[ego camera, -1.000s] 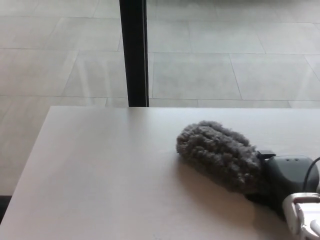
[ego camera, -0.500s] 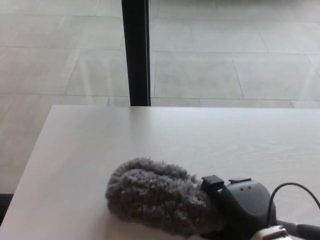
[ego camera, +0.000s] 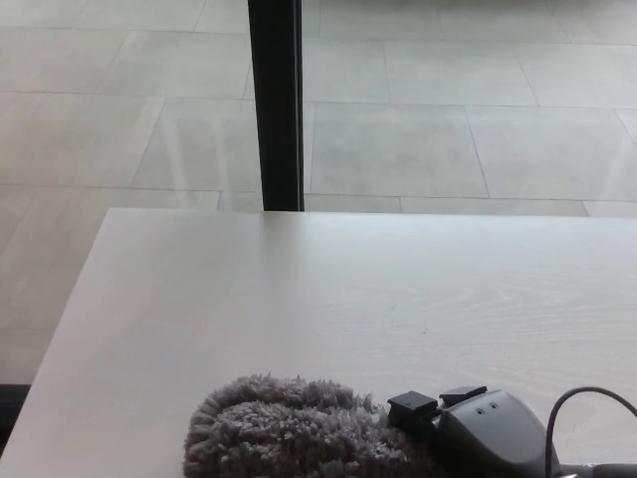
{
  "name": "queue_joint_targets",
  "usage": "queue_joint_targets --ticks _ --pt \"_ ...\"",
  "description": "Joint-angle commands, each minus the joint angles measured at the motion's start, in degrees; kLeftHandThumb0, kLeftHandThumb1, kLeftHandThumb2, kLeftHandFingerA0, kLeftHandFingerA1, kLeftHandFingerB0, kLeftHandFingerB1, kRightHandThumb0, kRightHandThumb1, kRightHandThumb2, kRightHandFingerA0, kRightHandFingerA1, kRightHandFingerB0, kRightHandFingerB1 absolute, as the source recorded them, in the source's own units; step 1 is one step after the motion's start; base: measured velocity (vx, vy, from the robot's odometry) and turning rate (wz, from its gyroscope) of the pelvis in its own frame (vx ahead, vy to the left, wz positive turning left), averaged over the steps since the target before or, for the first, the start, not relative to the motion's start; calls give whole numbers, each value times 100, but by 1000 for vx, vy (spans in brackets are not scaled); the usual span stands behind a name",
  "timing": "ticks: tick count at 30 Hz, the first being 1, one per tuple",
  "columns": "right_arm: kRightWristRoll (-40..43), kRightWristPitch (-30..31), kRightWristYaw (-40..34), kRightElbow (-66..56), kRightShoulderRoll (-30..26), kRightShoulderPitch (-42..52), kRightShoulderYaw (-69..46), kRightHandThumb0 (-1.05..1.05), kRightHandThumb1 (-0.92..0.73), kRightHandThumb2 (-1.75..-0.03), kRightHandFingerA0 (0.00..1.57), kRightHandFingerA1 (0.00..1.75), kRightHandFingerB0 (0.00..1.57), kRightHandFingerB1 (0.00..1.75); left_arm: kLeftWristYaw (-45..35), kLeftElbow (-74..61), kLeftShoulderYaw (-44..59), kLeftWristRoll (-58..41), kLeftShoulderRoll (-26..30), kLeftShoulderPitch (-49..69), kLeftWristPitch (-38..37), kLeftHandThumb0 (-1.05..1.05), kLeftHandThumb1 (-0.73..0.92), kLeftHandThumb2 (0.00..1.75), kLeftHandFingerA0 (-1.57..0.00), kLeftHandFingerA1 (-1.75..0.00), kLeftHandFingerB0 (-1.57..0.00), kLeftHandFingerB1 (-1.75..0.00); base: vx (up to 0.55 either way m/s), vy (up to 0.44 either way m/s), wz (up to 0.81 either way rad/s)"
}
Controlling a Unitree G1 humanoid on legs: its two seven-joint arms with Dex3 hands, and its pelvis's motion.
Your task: The robot uses its right hand to pick up the duster kept in the middle of the desk and use it to wipe the desk by swiping its surface twice
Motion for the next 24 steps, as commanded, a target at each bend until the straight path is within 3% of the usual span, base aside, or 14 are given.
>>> queue_joint_targets --ticks 1,2,3,6,7,8,9,14,16,20,21,22,23,24 --pt "-41 50 348 617 219 -158 -174 -14 -69 -71 83 175 58 161 56 9 -25 -58 80 34 -119 -105 53 94 -110 -94 -96 -96 0 0 0" --pt "-51 192 448 642 289 -226 -226 -16 -69 -74 81 175 52 166 54 10 -27 -60 79 35 -132 -105 52 96 -110 -94 -96 -98 0 0 0" --pt "-58 426 583 685 412 -347 -317 -16 -67 -74 83 175 65 139 43 4 -36 -57 78 45 -168 -105 54 95 -109 -94 -96 -97 0 0 0" --pt "-85 891 579 910 755 -622 -565 -20 -76 -68 82 175 65 128 -6 1 -59 -52 87 79 -215 -105 54 95 -110 -94 -98 -96 0 0 0" --pt "-132 1049 609 1015 839 -754 -611 -23 -76 -64 83 175 72 96 20 18 -60 -54 76 67 -201 -105 53 94 -111 -93 -99 -96 0 0 0" --pt "-204 1189 534 1200 933 -955 -658 -20 -72 -67 80 173 72 83 63 27 -70 -45 79 59 -185 -105 54 95 -111 -92 -96 -96 0 0 0" --pt "-229 1330 550 1324 1005 -1084 -700 -20 -73 -65 78 175 68 102 77 36 -76 -44 73 45 -167 -105 53 95 -111 -92 -96 -96 0 0 0" --pt "-117 1453 486 2098 1134 -1397 -879 -21 -66 -70 83 175 72 121 -30 56 -35 -121 14 44 -203 -105 54 92 -108 -94 -96 -96 0 0 0" --pt "-18 1400 435 2336 1104 -1340 -983 -23 -73 -68 83 169 58 53 19 22 -58 -94 15 65 -224 -105 55 93 -108 -94 -96 -96 0 0 0" --pt "-58 1254 326 2904 965 -1371 -1011 -28 -74 -66 88 164 68 64 -36 50 11 -198 -11 84 -183 -105 53 93 -108 -95 -96 -96 0 0 0" --pt "-132 1236 257 3031 896 -1377 -976 -35 -57 -96 116 135 75 103 -87 35 14 -215 -24 106 -213 -105 53 93 -111 -93 -99 -95 0 0 0" --pt "-199 1220 162 3198 802 -1378 -947 -35 -57 -96 115 135 81 108 -79 33 10 -215 -42 123 -238 -105 52 93 -110 -93 -98 -95 0 0 0" --pt "-174 1163 93 3348 686 -1354 -982 -19 -68 -65 96 169 67 124 -55 46 9 -218 -55 120 -232 -105 52 93 -110 -93 -99 -94 0 0 0" --pt "-105 1129 53 3540 520 -1310 -1067 -23 -73 -66 81 173 70 128 -47 67 12 -228 -66 105 -208 -105 52 93 -108 -94 -97 -96 0 0 0"
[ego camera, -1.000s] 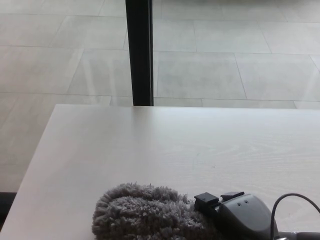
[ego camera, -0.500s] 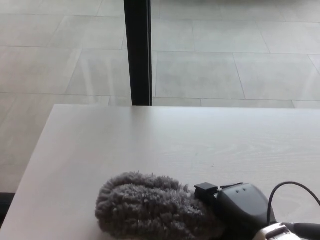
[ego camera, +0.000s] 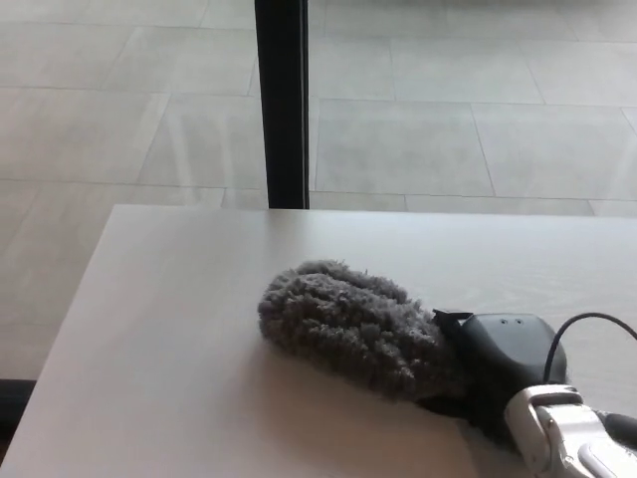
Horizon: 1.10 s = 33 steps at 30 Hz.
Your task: The robot uses its right hand to pick up the duster kept in the middle of the desk and use it to wipe the desk by swiping its surface twice
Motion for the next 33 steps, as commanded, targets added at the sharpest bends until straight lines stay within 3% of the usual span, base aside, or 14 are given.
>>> queue_joint_targets --ticks 1,4,5,8,10,11,18,23,24,25,29,30,31,33 --pt "-2 230 -23 924 -568 322 -120 -23 -73 -66 81 173 70 128 -46 54 45 -133 -32 45 -118 -105 52 93 -108 -94 -97 -96 0 0 0" --pt "66 169 -85 1308 -852 345 -231 -22 -72 -59 86 171 66 89 -40 22 53 -156 -61 72 -132 -105 52 92 -107 -95 -95 -97 0 0 0" --pt "156 114 -210 1546 -1028 400 -357 -23 -69 -53 72 172 69 93 -56 32 56 -160 -68 86 -175 -105 53 92 -109 -94 -93 -97 0 0 0" --pt "297 64 -412 1923 -1300 512 -578 -20 -71 -67 97 174 67 134 -127 -24 108 -233 -90 169 -200 -105 51 92 -108 -96 -97 -97 0 0 0" --pt "325 -3 -456 2039 -1355 524 -631 -20 -71 -67 97 174 67 134 -141 -41 117 -254 -99 189 -204 -105 51 92 -108 -96 -97 -97 0 0 0" --pt "366 37 -395 2111 -1427 556 -684 -27 -72 -64 79 175 66 139 -157 -22 135 -275 -95 192 -175 -105 50 92 -109 -96 -95 -98 0 0 0" --pt "943 204 -266 2610 -1722 717 -1500 -31 -73 -65 76 162 72 82 -145 -11 143 -233 -96 275 -182 -105 51 94 -108 -93 -93 -96 0 0 0" --pt "986 214 -354 2711 -1700 890 -1643 -32 -73 -60 75 169 69 98 -120 -17 129 -207 -74 266 -145 -105 50 96 -105 -97 -91 -99 0 0 0" --pt "890 316 -282 2744 -1629 879 -1539 -35 -81 -62 74 173 67 115 -121 -47 124 -205 -79 283 -150 -105 50 98 -105 -98 -92 -100 0 0 0" --pt "897 312 -284 2730 -1558 862 -1522 -37 -76 -66 75 164 64 98 -115 -69 129 -212 -81 289 -147 -105 51 98 -105 -98 -91 -100 0 0 0" --pt "912 82 -360 2632 -1425 830 -1447 -35 -79 -62 73 171 62 125 -106 -18 99 -166 -60 284 -185 -105 52 96 -104 -98 -92 -100 0 0 0" --pt "1010 -310 -290 2565 -1441 862 -1485 -29 -76 -63 77 169 64 111 -110 -35 95 -166 -56 294 -179 -105 52 95 -105 -98 -92 -100 0 0 0" --pt "1105 -516 -114 2543 -1450 865 -1526 -27 -82 -69 68 133 61 68 -102 -28 92 -162 -48 288 -174 -105 52 95 -105 -97 -92 -99 0 0 0" --pt "1366 -1197 529 2430 -1481 831 -1601 -18 -76 -77 60 166 49 160 -103 -42 94 -159 -31 292 -201 -105 53 94 -105 -96 -91 -99 0 0 0"
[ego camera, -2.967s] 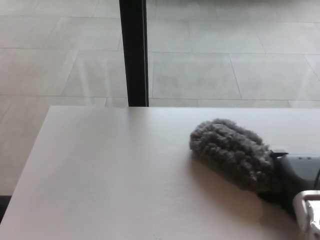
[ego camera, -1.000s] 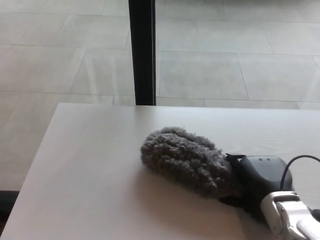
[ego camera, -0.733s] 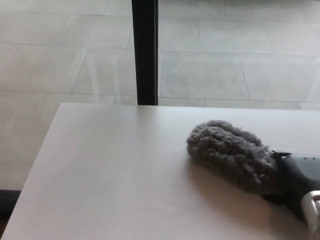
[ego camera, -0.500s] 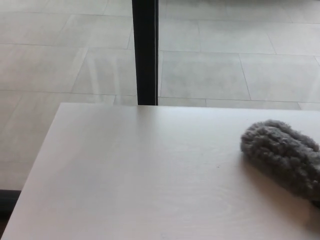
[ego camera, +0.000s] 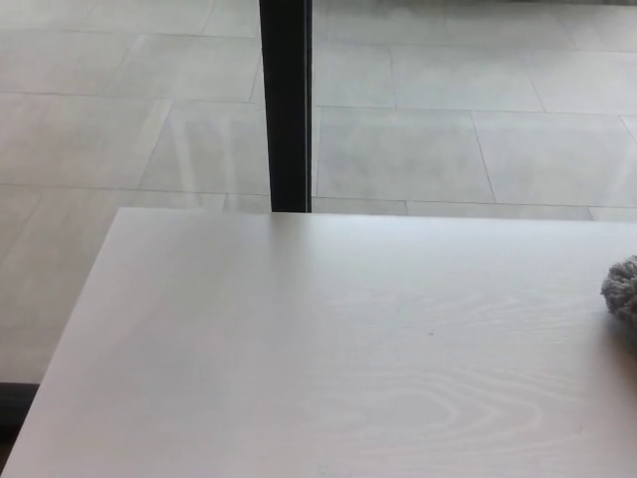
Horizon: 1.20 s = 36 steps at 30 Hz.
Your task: The robot uses its right hand to pick up the duster kept in the middle of the desk and use it to wipe the desk by swiping its surface twice
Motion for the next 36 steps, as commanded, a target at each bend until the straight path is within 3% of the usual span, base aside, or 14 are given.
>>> queue_joint_targets --ticks 1,3,5,6,7,8,10,11,12,13,14,20,29,36 --pt "537 -1268 1429 -18 234 408 31 -18 -76 -77 60 166 49 160 -7 -45 -7 -57 88 38 -165 -105 53 94 -105 -96 -91 -99 0 0 0" --pt "511 -1808 1600 -402 197 371 212 -21 -71 -73 68 172 54 169 4 -20 38 -102 96 14 -111 -105 51 93 -108 -94 -93 -97 0 0 0" --pt "571 -1898 1745 -586 213 342 248 -25 -79 -67 69 175 57 160 -1 17 53 -122 85 -19 -55 -105 49 93 -110 -94 -94 -98 0 0 0" --pt "598 -1966 1793 -657 221 296 259 -24 -78 -75 72 161 64 125 -25 34 59 -129 77 -27 -64 -105 49 93 -108 -94 -94 -97 0 0 0" --pt "615 -2010 1815 -666 225 289 261 -24 -78 -75 72 161 64 125 -33 44 62 -130 75 -22 -68 -105 49 93 -108 -94 -94 -97 0 0 0" --pt "625 -1972 1930 -737 198 269 279 -32 -85 -70 62 116 60 76 -12 26 62 -127 56 -14 -110 -105 49 95 -111 -92 -95 -97 0 0 0" --pt "531 -1603 2162 -857 167 168 381 -51 -81 -64 60 112 28 41 0 22 63 -124 55 -20 -111 -105 50 92 -109 -93 -96 -97 0 0 0" --pt "512 -1499 2238 -911 152 156 409 -51 -81 -64 60 112 28 41 -3 14 62 -123 55 -19 -108 -105 50 92 -109 -93 -96 -97 0 0 0" --pt "148 -1177 2399 -1004 14 30 696 -77 -82 -64 38 104 0 20 0 -7 51 -110 51 -11 -132 -105 50 92 -107 -95 -94 -99 0 0 0" --pt "136 -1000 2769 -1076 -87 -85 745 -101 -68 -108 0 13 0 7 27 -23 35 -87 46 3 -158 -105 51 92 -107 -95 -93 -99 0 0 0" --pt "138 -1012 2864 -1086 -148 -130 764 -104 -80 -70 0 0 0 0 1 9 50 -106 50 -10 -124 -105 50 90 -107 -95 -93 -99 0 0 0" --pt "215 -1052 2822 -1075 -342 -209 756 -105 -86 -67 0 0 0 0 33 -16 97 -142 29 4 -104 -105 51 93 -108 -95 -97 -97 0 0 0" --pt "259 -506 2925 -1391 -687 -170 577 -105 -85 -70 0 0 0 0 34 -74 123 -176 -10 21 -111 -105 50 93 -112 -93 -99 -96 0 0 0" --pt "804 -515 3264 -2979 -1559 446 -267 -105 -85 -70 0 0 0 0 94 -81 145 -164 -19 127 -128 -105 51 94 -110 -94 -101 -95 0 0 0"
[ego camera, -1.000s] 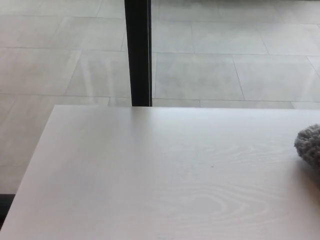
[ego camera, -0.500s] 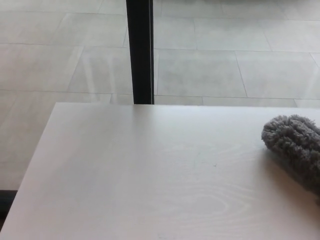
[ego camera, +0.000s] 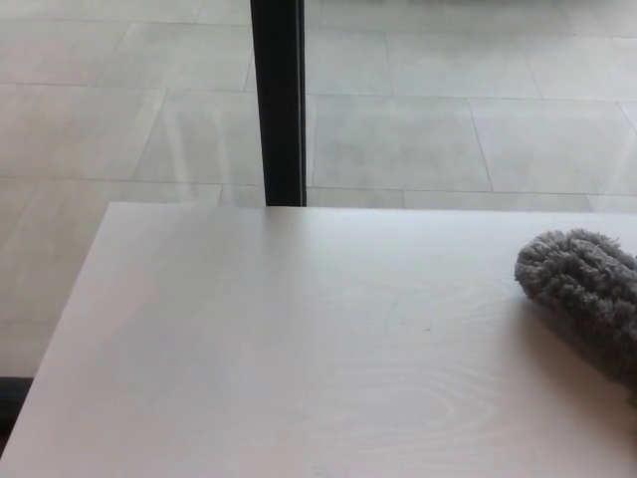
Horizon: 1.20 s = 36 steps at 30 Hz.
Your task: The robot uses its right hand to pick up the duster kept in the middle of the desk and use it to wipe the desk by swiping its surface twice
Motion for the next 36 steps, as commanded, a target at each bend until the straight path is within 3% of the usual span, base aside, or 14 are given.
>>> queue_joint_targets --ticks 1,2,3,7,10,11,12,14,15,18,25,28,30,36 --pt "661 82 926 -1382 -984 662 -861 -105 -85 -70 0 0 0 0 58 -89 114 -176 54 185 -147 -105 50 95 -111 -94 -101 -95 0 0 0" --pt "901 185 994 -1879 -1198 927 -1295 -105 -84 -70 0 0 0 0 30 -22 125 -183 72 175 -124 -105 50 93 -111 -93 -101 -95 0 0 0" --pt "1053 238 1075 -2187 -1332 1111 -1599 -104 -68 -111 0 27 0 0 35 -12 125 -181 83 176 -93 -105 49 93 -110 -93 -100 -95 0 0 0" --pt "1495 275 1109 -2959 -1450 1654 -2624 -105 -68 -110 0 24 0 0 -30 -39 174 -233 82 269 -37 -105 46 95 -108 -95 -98 -96 0 0 0" --pt "2117 -255 1002 -3341 -1385 2537 -4027 -104 -67 -106 0 26 0 0 5 -79 144 -207 40 303 -20 -105 47 96 -103 -96 -95 -98 0 0 0" --pt "2078 -251 842 -3471 -1252 3030 -4487 -105 -84 -66 0 0 0 0 8 -42 153 -211 46 301 -7 -105 48 95 -105 -95 -96 -96 0 0 0" --pt "2052 -243 793 -3553 -1178 3256 -4706 -105 -84 -66 0 0 0 0 9 -26 158 -214 47 309 -4 -105 48 95 -105 -95 -96 -96 0 0 0" --pt "2476 -399 681 -3352 -767 3756 -5356 -100 -71 -83 0 0 0 3 -28 79 159 -209 49 299 -15 -105 50 92 -105 -93 -94 -95 0 0 0" --pt "2711 -443 721 -3238 -628 3786 -5516 -105 -63 -102 0 30 0 18 -22 70 158 -209 47 302 -13 -105 48 92 -105 -95 -94 -97 0 0 0" --pt "4048 -305 622 -2239 265 4248 -6841 -91 -58 -93 0 29 0 12 58 44 107 -149 18 377 -17 -105 50 94 -102 -96 -91 -98 0 0 0" --pt "4185 -995 -318 -105 711 4405 -7301 -81 -58 -97 0 38 0 36 123 157 177 -212 5 373 88 -105 46 102 -107 -97 -94 -100 0 0 0" --pt "4399 -1325 -83 484 837 4360 -7486 -78 -54 -91 0 35 4 28 255 244 162 -171 75 384 225 -105 42 113 -94 -109 -87 -107 0 0 0" --pt "4837 -1349 562 766 974 4287 -7782 -95 -59 -96 0 33 5 17 432 362 38 2 156 401 260 -105 38 117 -94 -116 -79 -122 0 0 0" --pt "5025 -1034 1100 1078 1193 4151 -7975 -81 -56 -95 0 44 3 29 466 434 87 -50 169 375 354 -105 48 108 -98 -115 -81 -121 0 0 0"
